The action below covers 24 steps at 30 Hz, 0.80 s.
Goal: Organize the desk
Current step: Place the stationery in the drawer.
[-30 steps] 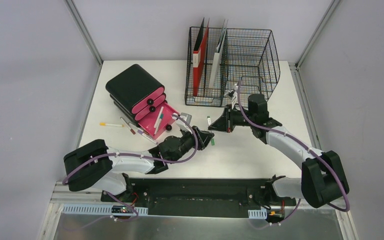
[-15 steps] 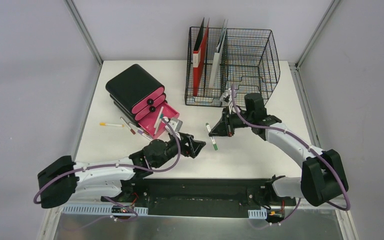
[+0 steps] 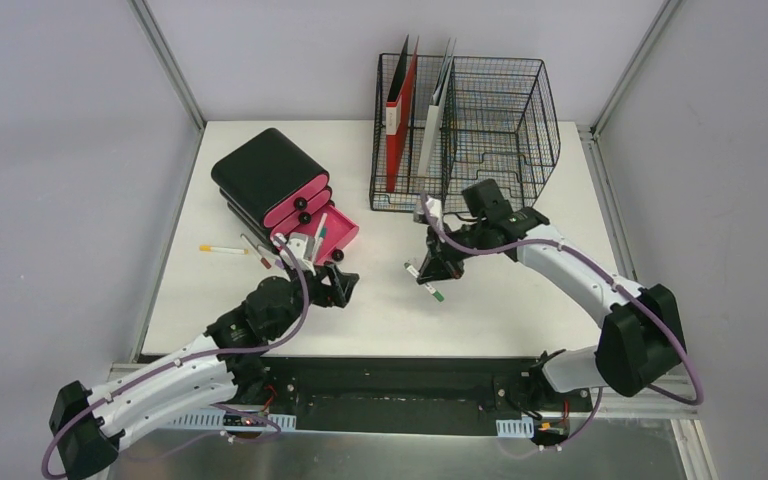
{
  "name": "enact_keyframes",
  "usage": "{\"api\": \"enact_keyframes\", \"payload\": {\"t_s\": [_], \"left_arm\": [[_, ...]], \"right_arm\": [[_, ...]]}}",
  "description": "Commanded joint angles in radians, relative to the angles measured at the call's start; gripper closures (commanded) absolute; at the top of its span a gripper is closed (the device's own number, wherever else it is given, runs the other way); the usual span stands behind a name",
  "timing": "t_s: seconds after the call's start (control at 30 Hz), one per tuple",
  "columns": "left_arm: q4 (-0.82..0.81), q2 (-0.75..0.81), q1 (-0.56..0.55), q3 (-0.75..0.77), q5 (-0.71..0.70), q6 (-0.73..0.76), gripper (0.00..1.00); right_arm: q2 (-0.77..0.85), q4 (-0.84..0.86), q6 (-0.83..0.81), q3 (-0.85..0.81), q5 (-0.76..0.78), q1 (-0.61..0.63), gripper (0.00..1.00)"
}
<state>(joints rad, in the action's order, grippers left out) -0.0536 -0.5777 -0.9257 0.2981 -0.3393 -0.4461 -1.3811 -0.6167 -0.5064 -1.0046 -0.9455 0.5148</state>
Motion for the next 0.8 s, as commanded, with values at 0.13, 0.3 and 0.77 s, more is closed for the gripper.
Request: {"api": "enact_keyframes", "payload": {"t_s": [0.13, 0.3, 0.77], "left_arm": [[0.220, 0.072, 0.095, -0.002, -0.049, -0.066, 0.25], [0.399, 0.128, 0.096, 0.020, -0.225, -0.177, 0.32], [0.860, 0.173, 0.096, 0.093, -0.575, -0.593, 0.35]], "right_arm": [[-0.151, -0.239, -0.261, -0.299, 0.297, 0.163, 1.00], [-0.333, -0.344, -0.375, -0.552, 0.474, 0.264, 1.00], [-0.780, -0.392, -0.630, -1.128, 0.893, 0.485, 1.00]]}}
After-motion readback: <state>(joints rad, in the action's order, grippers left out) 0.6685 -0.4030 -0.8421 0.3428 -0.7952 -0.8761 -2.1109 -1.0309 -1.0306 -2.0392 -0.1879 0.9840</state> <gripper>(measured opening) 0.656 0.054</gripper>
